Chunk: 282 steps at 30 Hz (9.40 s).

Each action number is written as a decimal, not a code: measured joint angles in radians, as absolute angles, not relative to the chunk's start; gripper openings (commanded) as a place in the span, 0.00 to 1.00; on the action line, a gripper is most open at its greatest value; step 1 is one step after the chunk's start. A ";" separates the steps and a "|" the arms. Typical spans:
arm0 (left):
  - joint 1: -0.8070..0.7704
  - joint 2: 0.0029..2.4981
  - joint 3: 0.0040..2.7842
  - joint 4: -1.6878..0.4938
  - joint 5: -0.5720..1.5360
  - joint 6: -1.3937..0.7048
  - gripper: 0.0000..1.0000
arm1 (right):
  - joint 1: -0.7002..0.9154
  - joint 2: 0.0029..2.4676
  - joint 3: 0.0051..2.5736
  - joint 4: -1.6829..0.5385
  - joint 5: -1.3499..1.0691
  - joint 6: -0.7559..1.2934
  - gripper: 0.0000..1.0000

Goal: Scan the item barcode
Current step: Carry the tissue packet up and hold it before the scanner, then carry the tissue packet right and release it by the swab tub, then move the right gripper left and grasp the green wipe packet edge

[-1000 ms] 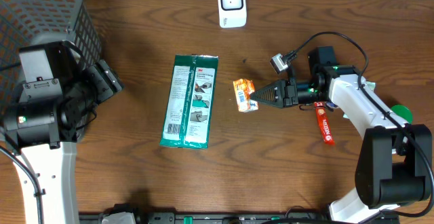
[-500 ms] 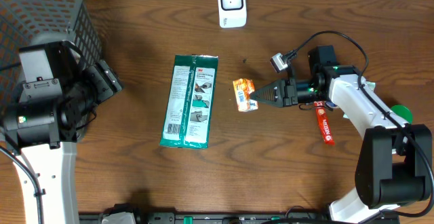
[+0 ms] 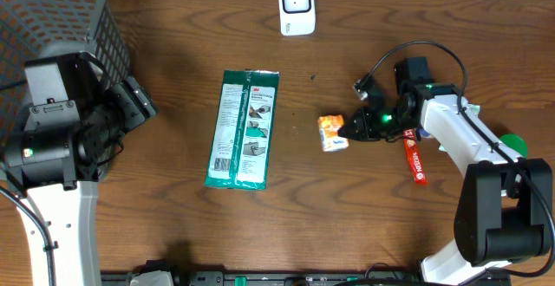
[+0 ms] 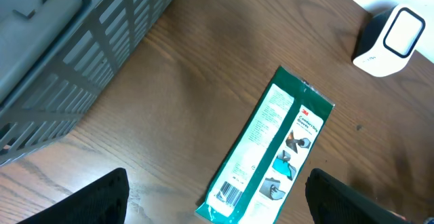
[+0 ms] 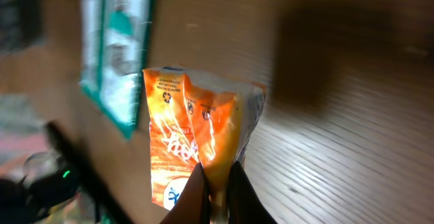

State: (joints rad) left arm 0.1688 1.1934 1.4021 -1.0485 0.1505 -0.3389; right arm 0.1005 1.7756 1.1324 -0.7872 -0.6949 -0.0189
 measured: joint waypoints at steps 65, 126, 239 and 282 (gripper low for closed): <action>0.169 1.194 1.402 -1.048 0.150 -0.339 0.81 | 0.548 2.762 2.755 -0.685 0.759 -0.375 0.01; 0.168 1.195 1.402 -1.048 0.150 -0.339 0.81 | 0.327 1.917 2.652 -1.689 0.058 -0.104 0.01; 0.169 1.195 1.402 -1.048 0.150 -0.339 0.82 | 0.593 1.868 1.100 -0.333 -0.450 0.334 0.99; 0.169 1.195 1.402 -1.047 0.150 -0.339 0.81 | 0.553 1.868 1.100 -0.332 -0.542 0.391 0.99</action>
